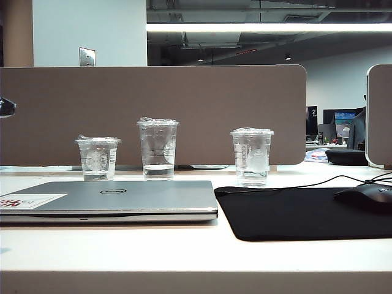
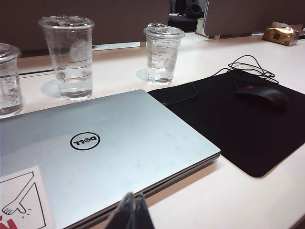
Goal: Pick up the coffee cup on the right and place it on the right side of the laptop.
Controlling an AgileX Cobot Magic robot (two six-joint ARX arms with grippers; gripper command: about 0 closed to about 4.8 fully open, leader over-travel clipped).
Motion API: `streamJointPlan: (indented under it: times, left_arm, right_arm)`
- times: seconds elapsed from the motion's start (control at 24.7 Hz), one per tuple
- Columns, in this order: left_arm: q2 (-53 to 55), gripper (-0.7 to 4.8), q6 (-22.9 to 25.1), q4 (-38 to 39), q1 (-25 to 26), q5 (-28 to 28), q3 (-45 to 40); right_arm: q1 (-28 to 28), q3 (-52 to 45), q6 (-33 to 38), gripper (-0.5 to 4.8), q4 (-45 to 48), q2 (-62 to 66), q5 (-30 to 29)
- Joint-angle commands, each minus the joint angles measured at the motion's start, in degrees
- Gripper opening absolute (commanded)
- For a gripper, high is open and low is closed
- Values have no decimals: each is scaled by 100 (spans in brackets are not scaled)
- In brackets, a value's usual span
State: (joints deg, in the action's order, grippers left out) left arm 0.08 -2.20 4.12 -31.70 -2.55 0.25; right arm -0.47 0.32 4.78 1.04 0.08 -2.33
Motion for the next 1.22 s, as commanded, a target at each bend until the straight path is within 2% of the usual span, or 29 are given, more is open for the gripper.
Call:
streamJointPlan:
  times: [0.04,0.2,0.37,0.61,0.81,0.85,0.89,0.93,0.97,1.01,1.14,1.22]
  left_arm:
    - [0,-5,22,0,4,0,20]
    - [0,-5,24,2,7,-2,20]
    - [0,-5,22,-76,7,-4,20]
    - [0,-5,20,52,4,-24,20]
    - [0,-5,20,120,4,-24,20]
    - [0,-5,20,120,4,-24,20]
    - [0,-5,20,120,4,-24,20]
    - [0,-5,20,122,4,-22,20]
    - [0,-5,22,122,4,-22,20]
    - [0,-5,22,120,4,-22,20]
    - [0,-5,20,122,4,-22,20]
    - [0,-5,22,118,4,-11,20]
  right_arm:
    - [11,-22,601,-9,249,-11,-721]
    - [13,13,1106,-8,479,-11,-1156]
    - [11,463,1172,-9,522,35,-772]
    - [11,1207,780,-9,520,767,-664]
    - [15,1637,505,-7,608,2011,-1189]
    - [17,1670,479,15,715,2271,-1290]
    - [55,1709,361,162,1003,2855,-1460]
    - [173,1709,149,344,1364,3432,-1445]
    - [256,1709,-24,432,1565,3733,-1419]
    - [361,1709,-280,479,1873,4153,-1370]
    - [623,1711,-973,479,2876,5331,-1263]
    - [824,1897,-1228,479,4172,6935,-1261]
